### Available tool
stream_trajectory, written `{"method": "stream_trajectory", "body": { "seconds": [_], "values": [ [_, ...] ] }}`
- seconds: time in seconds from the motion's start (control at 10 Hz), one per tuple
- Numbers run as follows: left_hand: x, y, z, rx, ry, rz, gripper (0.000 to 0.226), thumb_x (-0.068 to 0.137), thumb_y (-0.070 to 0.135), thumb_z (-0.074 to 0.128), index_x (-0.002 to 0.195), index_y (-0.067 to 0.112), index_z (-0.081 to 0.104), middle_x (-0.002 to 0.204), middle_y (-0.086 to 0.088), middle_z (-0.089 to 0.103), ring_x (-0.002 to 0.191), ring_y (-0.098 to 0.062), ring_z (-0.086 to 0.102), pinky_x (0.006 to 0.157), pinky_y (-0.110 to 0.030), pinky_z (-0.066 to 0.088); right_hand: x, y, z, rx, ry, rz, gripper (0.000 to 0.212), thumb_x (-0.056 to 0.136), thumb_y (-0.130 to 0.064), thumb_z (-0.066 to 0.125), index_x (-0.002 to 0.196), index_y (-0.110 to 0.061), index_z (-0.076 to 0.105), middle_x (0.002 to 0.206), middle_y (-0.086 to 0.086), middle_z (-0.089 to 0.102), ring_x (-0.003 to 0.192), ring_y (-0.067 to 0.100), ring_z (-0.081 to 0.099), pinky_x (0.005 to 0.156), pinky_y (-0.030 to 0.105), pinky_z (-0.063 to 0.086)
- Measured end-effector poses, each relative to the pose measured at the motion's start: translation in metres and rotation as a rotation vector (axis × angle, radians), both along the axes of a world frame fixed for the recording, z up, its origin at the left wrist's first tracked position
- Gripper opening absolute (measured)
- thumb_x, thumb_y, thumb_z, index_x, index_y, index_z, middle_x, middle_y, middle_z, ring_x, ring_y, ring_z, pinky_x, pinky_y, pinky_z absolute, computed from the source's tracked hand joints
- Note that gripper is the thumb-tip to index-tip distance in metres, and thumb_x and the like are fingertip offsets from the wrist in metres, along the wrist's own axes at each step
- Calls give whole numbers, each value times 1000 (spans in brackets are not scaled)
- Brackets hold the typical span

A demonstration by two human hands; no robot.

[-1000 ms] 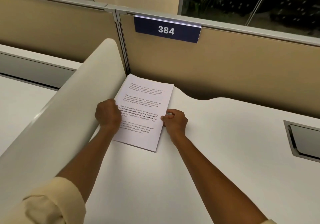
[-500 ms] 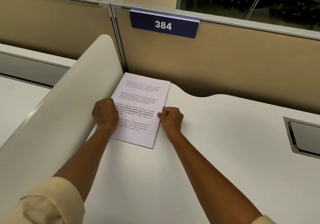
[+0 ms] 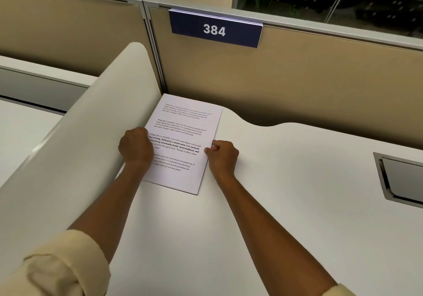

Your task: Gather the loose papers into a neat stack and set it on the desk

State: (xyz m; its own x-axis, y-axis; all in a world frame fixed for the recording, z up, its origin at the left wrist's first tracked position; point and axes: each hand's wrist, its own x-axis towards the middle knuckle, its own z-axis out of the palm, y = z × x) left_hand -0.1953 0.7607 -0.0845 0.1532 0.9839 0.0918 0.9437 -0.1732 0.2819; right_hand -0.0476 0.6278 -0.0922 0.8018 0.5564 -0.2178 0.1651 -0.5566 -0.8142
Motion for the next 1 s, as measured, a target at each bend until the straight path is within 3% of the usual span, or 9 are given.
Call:
{"method": "stream_trajectory", "body": {
  "seconds": [0.1, 0.2, 0.3, 0.5, 0.7, 0.8, 0.9, 1.0],
  "values": [
    [0, 3, -1, 8, -30, 4, 29, 84, -7, 47, 90, 4, 73, 91, -28, 66, 81, -47, 63, 68, -42, 48, -2, -1, 0, 7, -18, -7, 55, 83, -9, 72, 56, -29, 29, 52, -12, 35, 49, 9, 33, 68, 19, 34],
    [1, 6, -3, 3, -42, 6, 31, 81, -8, 46, 85, 7, 73, 90, -27, 66, 80, -47, 62, 68, -41, 48, -2, -2, -1, 15, -22, -11, 47, 83, -9, 72, 55, -23, 36, 50, -11, 36, 45, 7, 32, 66, 20, 34],
    [1, 7, -5, 5, -54, 7, 33, 84, -6, 45, 91, 7, 74, 94, -27, 65, 84, -47, 62, 72, -43, 49, -4, -1, -2, 18, -44, -23, 56, 82, -9, 71, 51, -26, 29, 49, -10, 33, 44, 8, 30, 64, 19, 31],
    [0, 8, -5, -20, -85, 29, 34, 86, -4, 45, 100, 7, 74, 103, -29, 65, 92, -49, 61, 80, -46, 50, -2, -2, -3, 2, -49, 9, 43, 85, -11, 69, 54, -15, 39, 54, -1, 43, 57, 19, 40, 63, 24, 37],
    [0, 6, 1, -69, -100, 34, 30, 89, 1, 46, 101, 7, 73, 105, -28, 65, 94, -49, 62, 82, -46, 51, 1, -2, -4, 18, -28, 26, 51, 88, -17, 66, 51, -18, 31, 51, -2, 35, 49, 15, 32, 62, 25, 33],
    [-2, -6, 5, -54, -60, -14, 21, 94, 17, 51, 103, 4, 66, 103, -27, 66, 95, -48, 62, 78, -44, 50, -1, -7, 5, 15, 13, 47, 29, 91, -24, 63, 64, -15, 57, 63, 2, 54, 62, 19, 50, 71, 26, 40],
    [-3, -20, 14, -32, -87, -47, 25, 95, 24, 54, 109, 5, 61, 105, -27, 66, 97, -48, 61, 78, -45, 48, -3, -22, 8, 2, 54, 53, 44, 93, -31, 61, 129, -4, 59, 115, 12, 62, 105, 24, 61, 90, 22, 42],
    [-2, -41, 23, -22, -155, -65, 29, 94, 23, 55, 115, 4, 63, 110, -26, 68, 102, -46, 62, 83, -46, 49, -4, -48, 18, 0, 29, 58, 54, 94, -33, 59, 140, -6, 48, 135, 11, 50, 119, 23, 56, 101, 25, 44]
  ]
}}
